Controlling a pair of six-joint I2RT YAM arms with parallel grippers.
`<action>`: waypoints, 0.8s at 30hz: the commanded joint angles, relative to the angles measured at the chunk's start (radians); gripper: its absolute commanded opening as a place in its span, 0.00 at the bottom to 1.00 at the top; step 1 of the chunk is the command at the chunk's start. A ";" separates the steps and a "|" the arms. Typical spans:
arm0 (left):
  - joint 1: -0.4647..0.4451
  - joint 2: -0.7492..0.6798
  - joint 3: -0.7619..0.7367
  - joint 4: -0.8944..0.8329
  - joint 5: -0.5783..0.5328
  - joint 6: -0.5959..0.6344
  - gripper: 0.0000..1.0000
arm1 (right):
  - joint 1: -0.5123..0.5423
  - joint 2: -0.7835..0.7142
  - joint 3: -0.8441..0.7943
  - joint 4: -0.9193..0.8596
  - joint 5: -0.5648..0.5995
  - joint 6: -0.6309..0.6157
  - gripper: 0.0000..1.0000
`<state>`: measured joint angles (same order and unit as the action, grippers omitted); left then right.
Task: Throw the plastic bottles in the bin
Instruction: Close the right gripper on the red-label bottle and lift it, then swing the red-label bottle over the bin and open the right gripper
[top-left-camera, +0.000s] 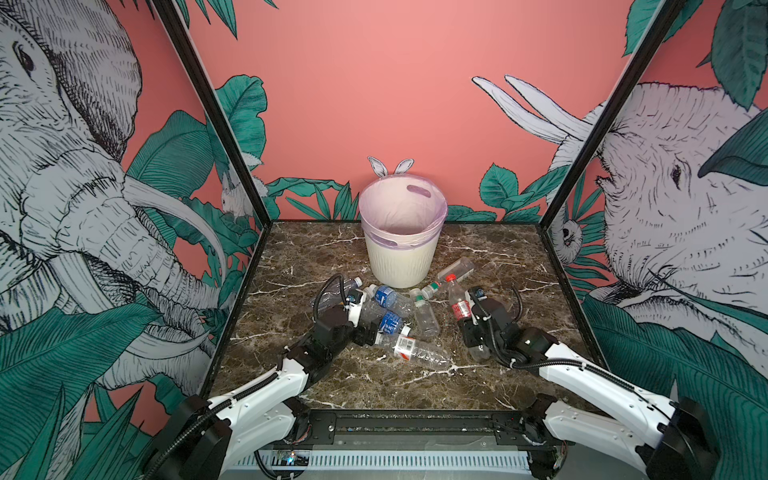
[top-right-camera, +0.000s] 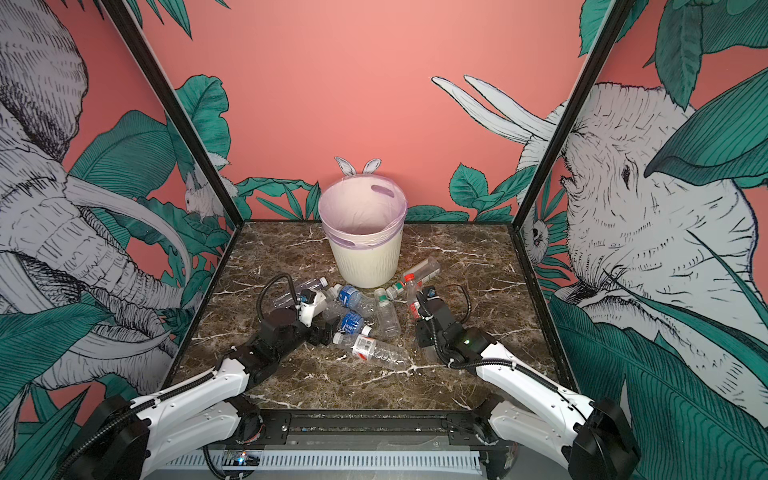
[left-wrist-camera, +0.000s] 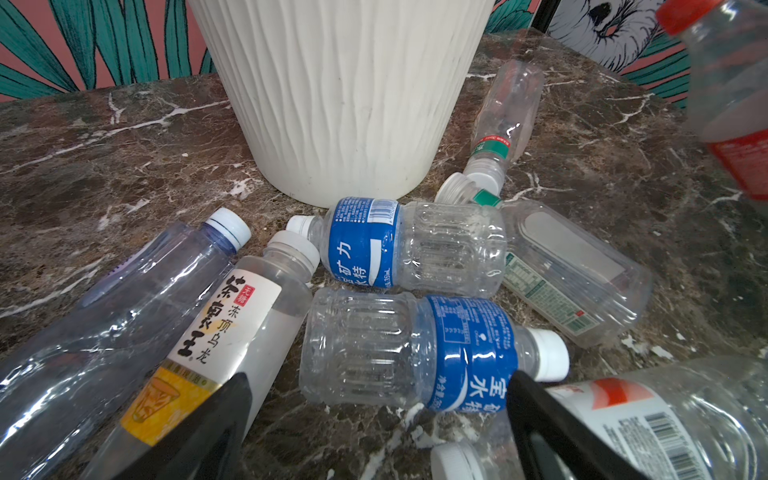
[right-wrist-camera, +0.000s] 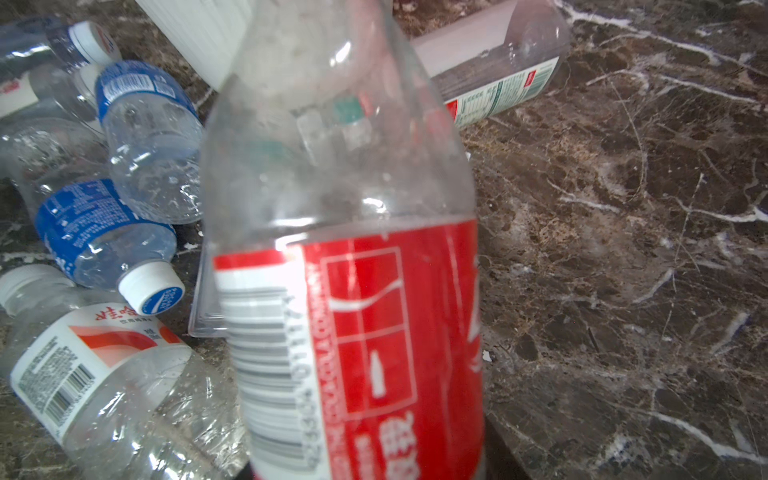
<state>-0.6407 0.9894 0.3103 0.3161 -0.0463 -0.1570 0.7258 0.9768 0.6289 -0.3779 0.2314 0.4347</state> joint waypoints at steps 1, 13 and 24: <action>-0.004 0.004 0.023 0.009 -0.006 0.005 0.96 | 0.001 -0.072 -0.035 0.025 0.034 0.013 0.31; -0.004 0.041 0.033 0.025 -0.004 0.008 0.96 | 0.010 -0.236 -0.050 0.084 0.049 -0.007 0.31; -0.003 0.078 0.037 0.038 0.005 0.004 0.96 | 0.016 -0.358 -0.118 0.252 0.027 -0.046 0.32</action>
<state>-0.6411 1.0660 0.3248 0.3260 -0.0452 -0.1570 0.7345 0.6254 0.5072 -0.2272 0.2535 0.4107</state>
